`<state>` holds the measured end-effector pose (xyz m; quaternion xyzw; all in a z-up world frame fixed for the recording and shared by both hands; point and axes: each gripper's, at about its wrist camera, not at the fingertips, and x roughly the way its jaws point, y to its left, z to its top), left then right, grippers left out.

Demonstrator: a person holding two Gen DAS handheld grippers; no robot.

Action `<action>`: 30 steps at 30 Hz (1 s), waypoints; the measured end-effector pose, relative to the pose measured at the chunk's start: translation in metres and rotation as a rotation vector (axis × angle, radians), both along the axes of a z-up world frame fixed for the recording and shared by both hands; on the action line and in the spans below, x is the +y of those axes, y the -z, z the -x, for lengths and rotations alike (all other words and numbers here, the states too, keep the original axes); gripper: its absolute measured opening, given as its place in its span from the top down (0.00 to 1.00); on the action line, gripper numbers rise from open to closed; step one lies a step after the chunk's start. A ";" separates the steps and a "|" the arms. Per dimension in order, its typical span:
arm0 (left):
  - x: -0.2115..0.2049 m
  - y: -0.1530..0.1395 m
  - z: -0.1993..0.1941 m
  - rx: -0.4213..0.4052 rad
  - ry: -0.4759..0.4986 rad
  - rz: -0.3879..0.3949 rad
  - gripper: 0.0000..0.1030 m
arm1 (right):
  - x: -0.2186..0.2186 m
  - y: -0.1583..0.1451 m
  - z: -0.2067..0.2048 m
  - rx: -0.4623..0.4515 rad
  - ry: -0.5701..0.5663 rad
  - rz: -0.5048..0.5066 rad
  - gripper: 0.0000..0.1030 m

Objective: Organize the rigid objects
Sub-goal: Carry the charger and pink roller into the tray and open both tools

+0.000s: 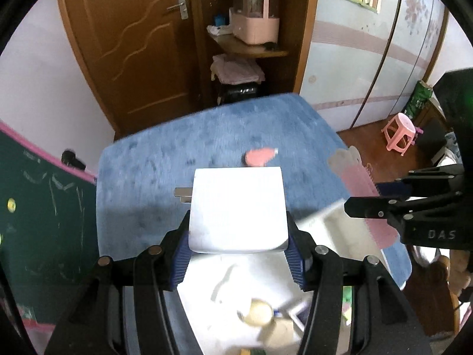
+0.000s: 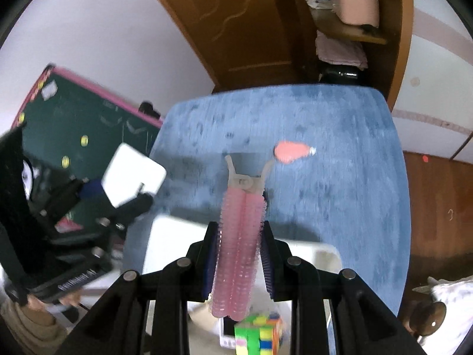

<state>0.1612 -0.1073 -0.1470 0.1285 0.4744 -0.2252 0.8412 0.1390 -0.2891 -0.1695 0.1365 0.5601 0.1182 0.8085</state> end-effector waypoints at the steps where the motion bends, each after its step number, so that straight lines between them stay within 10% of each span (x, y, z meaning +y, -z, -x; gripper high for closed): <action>1: 0.003 0.007 0.008 0.016 -0.009 -0.009 0.44 | 0.003 0.006 0.010 0.008 -0.010 0.010 0.74; 16: 0.003 0.120 0.073 0.188 -0.031 -0.121 0.43 | 0.007 0.124 0.045 0.211 0.040 0.159 0.71; 30: 0.011 0.150 0.069 0.204 -0.074 -0.130 0.43 | 0.011 0.093 0.093 0.147 -0.033 0.197 0.60</action>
